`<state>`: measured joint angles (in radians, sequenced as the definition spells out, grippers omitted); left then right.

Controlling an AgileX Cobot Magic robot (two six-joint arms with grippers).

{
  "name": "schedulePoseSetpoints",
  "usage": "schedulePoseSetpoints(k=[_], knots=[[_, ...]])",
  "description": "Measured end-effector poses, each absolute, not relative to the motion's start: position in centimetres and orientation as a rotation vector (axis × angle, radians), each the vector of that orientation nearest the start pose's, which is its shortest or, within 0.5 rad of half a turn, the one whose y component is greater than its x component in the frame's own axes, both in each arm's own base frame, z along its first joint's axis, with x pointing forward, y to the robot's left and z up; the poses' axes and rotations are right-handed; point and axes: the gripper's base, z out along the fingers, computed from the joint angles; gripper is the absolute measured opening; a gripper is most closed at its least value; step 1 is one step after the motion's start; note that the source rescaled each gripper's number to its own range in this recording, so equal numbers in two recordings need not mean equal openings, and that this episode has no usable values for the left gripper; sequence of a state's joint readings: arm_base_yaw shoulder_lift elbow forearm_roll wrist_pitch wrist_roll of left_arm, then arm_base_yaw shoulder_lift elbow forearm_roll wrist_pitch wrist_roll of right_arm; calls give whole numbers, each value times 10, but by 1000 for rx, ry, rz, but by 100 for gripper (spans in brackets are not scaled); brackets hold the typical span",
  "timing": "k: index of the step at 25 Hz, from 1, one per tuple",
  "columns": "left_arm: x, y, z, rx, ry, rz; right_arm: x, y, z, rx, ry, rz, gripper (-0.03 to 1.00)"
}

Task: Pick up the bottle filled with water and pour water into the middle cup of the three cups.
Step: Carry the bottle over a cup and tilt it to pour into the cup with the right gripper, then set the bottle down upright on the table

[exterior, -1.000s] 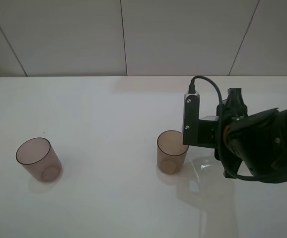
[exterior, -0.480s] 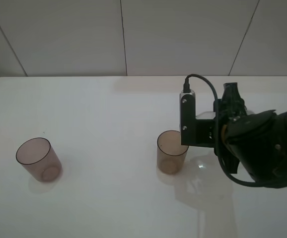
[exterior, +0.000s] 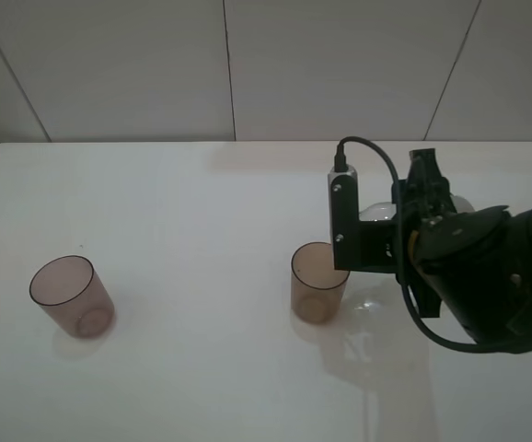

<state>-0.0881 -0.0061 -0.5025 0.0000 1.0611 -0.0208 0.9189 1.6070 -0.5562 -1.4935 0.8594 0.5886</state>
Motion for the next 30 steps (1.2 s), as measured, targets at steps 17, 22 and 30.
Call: schedulePoseSetpoints(k=[17, 22, 30], knots=[[-6, 1, 278, 68, 2036, -68, 204, 152, 164, -1717, 1601, -1140, 1], [-6, 1, 278, 68, 2036, -68, 205, 152, 165, -1760, 1555, -1169, 1], [-6, 1, 278, 68, 2036, -68, 206, 153, 166, -1773, 1526, -1177, 1]])
